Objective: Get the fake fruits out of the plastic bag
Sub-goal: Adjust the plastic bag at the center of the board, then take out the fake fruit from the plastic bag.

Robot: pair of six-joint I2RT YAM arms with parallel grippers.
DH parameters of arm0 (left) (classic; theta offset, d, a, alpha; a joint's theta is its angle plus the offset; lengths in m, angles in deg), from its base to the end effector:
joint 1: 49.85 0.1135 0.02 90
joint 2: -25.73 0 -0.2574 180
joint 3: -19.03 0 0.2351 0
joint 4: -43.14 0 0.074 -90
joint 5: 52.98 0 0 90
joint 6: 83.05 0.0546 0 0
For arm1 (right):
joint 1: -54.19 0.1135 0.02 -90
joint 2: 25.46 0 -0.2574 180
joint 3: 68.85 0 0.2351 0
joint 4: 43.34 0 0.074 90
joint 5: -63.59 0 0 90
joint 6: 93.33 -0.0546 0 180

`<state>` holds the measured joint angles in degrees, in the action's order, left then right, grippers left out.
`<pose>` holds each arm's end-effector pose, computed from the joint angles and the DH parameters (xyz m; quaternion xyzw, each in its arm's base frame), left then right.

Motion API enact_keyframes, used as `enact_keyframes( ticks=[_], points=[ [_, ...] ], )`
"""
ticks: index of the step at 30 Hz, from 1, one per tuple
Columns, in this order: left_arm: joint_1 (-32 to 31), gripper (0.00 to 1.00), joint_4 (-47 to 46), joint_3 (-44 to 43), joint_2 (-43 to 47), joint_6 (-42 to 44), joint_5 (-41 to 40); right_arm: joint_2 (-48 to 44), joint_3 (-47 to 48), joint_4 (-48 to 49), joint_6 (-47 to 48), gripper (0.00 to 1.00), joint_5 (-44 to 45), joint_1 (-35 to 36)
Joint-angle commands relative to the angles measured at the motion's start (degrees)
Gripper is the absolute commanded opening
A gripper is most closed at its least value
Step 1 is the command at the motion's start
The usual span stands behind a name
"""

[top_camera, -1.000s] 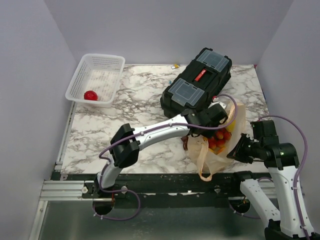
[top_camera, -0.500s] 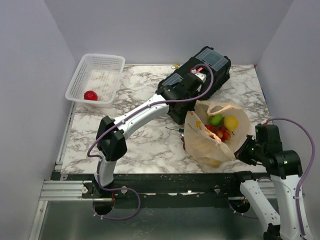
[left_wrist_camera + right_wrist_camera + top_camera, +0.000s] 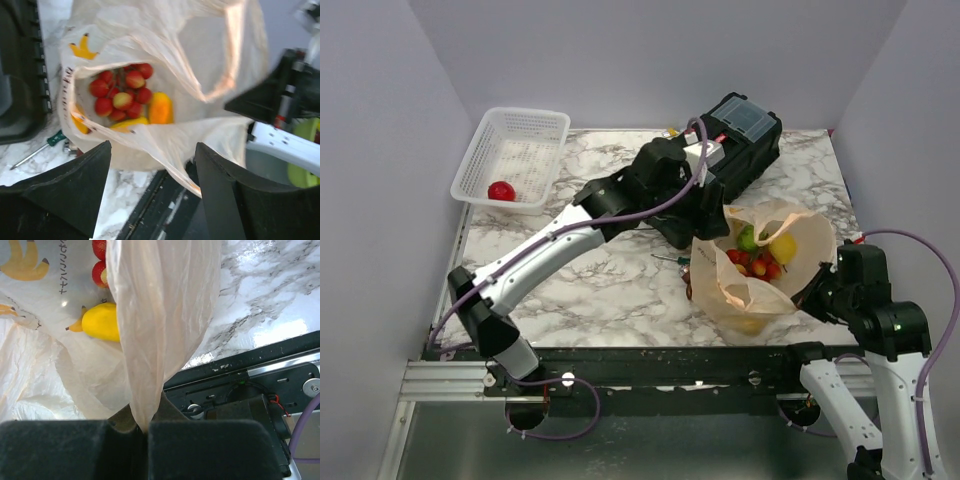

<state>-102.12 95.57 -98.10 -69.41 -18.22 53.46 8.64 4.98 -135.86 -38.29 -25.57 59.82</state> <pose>0.2142 -0.3021 0.3939 0.2703 0.8185 -0.4043 0.3059 0.0652 0.0056 0.3057 0.2422 0.9162 0.1041 0.3016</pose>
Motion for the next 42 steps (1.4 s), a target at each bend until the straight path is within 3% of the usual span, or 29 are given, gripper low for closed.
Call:
enact_keyframes(
  ticks=[1,4,7,11,14,20,25,29,36,42],
  points=[
    [-1.74,0.69,-5.98,7.89,9.13,-3.24,9.41,-0.46,1.75,2.24,0.76,0.01,2.14,-0.12],
    [-4.35,0.69,-12.84,14.39,14.22,-3.12,11.07,-0.8,2.45,3.3,1.11,0.01,1.73,-0.09],
    [-8.34,0.67,-21.72,20.44,16.46,-1.79,6.98,-1.3,3.04,4.39,1.81,0.01,1.08,-0.09],
    [-11.89,0.47,-21.4,17.03,10.95,2.7,-1.05,-1.57,4.18,5.21,2.49,0.01,-0.23,-0.09],
    [-12.45,0.38,-19.27,13.87,5.37,3.28,-2.75,-2.15,5.86,5.73,3.39,0.01,-0.48,-0.14],
    [-12.52,0.38,-21.68,11.09,0.31,2.87,-7.04,-2.61,6.95,6.54,4.59,0.01,-0.49,-0.13],
    [-13.21,0.39,-21.16,4.56,-0.39,1.89,-4.17,-3.04,6.48,6.68,5.1,0.01,-3.08,-0.09],
    [-13.36,0.46,-18.62,-1.59,-1.5,1.01,-2.99,-2.3,5.95,5.84,4.61,0.01,-4.96,-0.14],
    [-13.64,0.38,-19.79,-3.04,-8.51,0.69,-1.98,-3.66,5.58,6.42,2.46,0.01,-8.76,-0.15],
    [-14.3,0.36,-18.26,-6.07,-15.28,2.75,-6.53,-3.27,5.24,7.23,2.17,0.01,-10.25,-0.12]
  ],
)
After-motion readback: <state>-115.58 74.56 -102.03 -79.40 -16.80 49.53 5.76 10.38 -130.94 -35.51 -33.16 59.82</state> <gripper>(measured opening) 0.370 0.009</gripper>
